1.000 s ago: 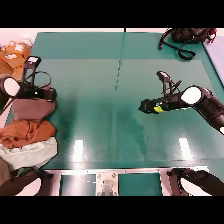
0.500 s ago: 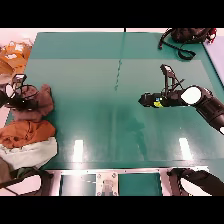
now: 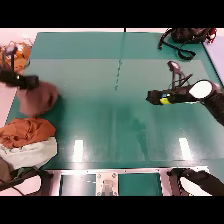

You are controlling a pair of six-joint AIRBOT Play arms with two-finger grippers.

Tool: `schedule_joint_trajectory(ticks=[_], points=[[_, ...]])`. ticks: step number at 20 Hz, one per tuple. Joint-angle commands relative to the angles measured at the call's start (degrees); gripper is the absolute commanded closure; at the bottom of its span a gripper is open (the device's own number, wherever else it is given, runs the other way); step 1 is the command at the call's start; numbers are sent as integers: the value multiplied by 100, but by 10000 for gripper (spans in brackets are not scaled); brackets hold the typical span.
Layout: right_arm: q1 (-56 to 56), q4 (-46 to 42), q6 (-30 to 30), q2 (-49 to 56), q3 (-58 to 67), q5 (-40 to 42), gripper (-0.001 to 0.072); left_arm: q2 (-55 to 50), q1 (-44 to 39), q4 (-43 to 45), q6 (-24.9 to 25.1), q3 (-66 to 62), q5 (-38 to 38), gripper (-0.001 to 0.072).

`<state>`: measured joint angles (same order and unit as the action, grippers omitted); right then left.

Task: Fold the shirts.

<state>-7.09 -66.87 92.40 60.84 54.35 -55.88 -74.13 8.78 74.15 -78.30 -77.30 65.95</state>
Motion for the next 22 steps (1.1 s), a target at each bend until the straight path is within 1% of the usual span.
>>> schedule_joint_trajectory(ticks=[1,3,5,8,9,10,11,12,13,14,15,19,20,22], points=[[498,0,-11,-46,452,-623,695,267,-1099,-1132,120,-868,411,686],[643,2,-11,-79,643,-804,695,273,-2015,-1165,-55,-975,208,686],[693,4,-11,-120,743,-879,695,118,-2839,-1163,-236,-966,-175,686],[693,4,-7,-133,756,-901,695,-356,-3705,-1167,-229,-964,-599,683],[693,4,-4,-133,756,-916,695,-560,-3901,-1207,-229,-964,-638,538],[693,4,13,-133,756,-918,663,-787,-4065,-1257,-289,-966,-662,138],[693,4,13,-133,756,-918,524,-986,-4148,-1349,-433,-966,-634,-13],[695,0,11,-133,756,-918,414,-1106,-4157,-1388,-439,-966,-588,-13],[702,-9,9,-131,756,-916,362,-1145,-4107,-1333,-439,-966,-535,-13],[730,-22,9,-118,754,-916,284,-1137,-3976,-1279,-437,-997,-431,-13],[804,-22,9,-74,754,-914,220,-1119,-3775,-1257,-433,-1067,-240,-13],[1082,7,9,334,579,-914,214,-1064,-2524,-957,-452,-1158,608,-13],[1060,42,4,459,452,-909,214,-1075,-2197,-881,-494,-1043,680,-13],[933,157,-20,686,31,-656,214,-1128,-1681,-885,-533,-632,555,-13]])
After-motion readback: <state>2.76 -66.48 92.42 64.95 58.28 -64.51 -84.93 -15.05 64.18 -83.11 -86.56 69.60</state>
